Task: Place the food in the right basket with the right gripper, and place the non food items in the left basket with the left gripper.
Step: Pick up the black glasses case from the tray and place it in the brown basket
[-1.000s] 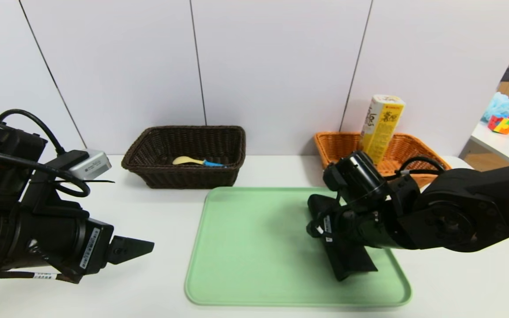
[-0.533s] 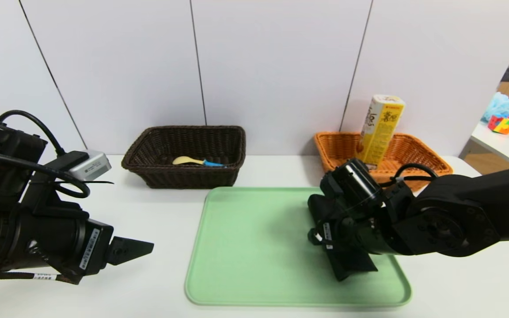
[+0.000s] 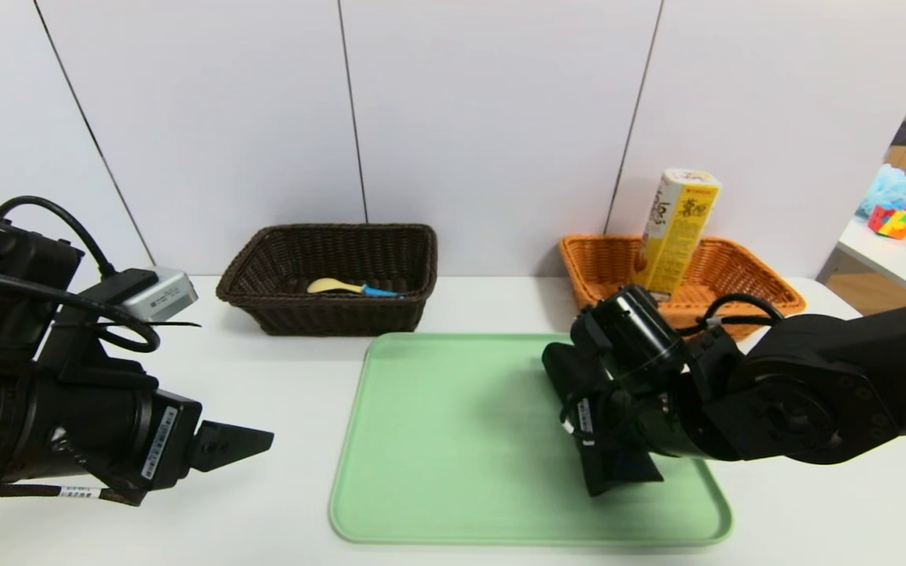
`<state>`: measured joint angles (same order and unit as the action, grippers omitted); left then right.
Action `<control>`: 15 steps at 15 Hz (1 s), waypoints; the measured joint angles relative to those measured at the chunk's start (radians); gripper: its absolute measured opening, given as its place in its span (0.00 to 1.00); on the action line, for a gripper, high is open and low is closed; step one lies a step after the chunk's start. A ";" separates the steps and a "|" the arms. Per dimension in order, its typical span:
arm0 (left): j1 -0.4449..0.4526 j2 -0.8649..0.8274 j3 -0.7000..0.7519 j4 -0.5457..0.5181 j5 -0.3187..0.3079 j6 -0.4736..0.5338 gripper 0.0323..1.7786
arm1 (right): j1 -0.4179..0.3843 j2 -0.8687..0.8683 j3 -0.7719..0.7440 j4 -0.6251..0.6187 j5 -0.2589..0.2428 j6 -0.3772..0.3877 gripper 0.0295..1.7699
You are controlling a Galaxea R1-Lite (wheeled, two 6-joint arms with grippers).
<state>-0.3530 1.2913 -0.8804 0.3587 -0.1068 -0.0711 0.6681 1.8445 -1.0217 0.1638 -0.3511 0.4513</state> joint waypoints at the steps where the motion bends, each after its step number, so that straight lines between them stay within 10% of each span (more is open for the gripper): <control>1: 0.000 0.000 0.000 0.000 0.000 0.000 0.95 | 0.000 -0.003 0.000 0.000 0.001 0.000 0.43; 9: 0.000 -0.001 0.000 0.000 -0.011 -0.001 0.95 | 0.020 -0.062 -0.081 -0.026 0.010 -0.058 0.33; 15: -0.001 -0.009 0.007 -0.020 -0.011 0.005 0.95 | 0.038 -0.071 -0.151 -0.276 0.018 -0.205 0.31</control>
<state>-0.3545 1.2826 -0.8732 0.3391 -0.1179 -0.0664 0.7057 1.7732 -1.1728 -0.1123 -0.3328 0.2462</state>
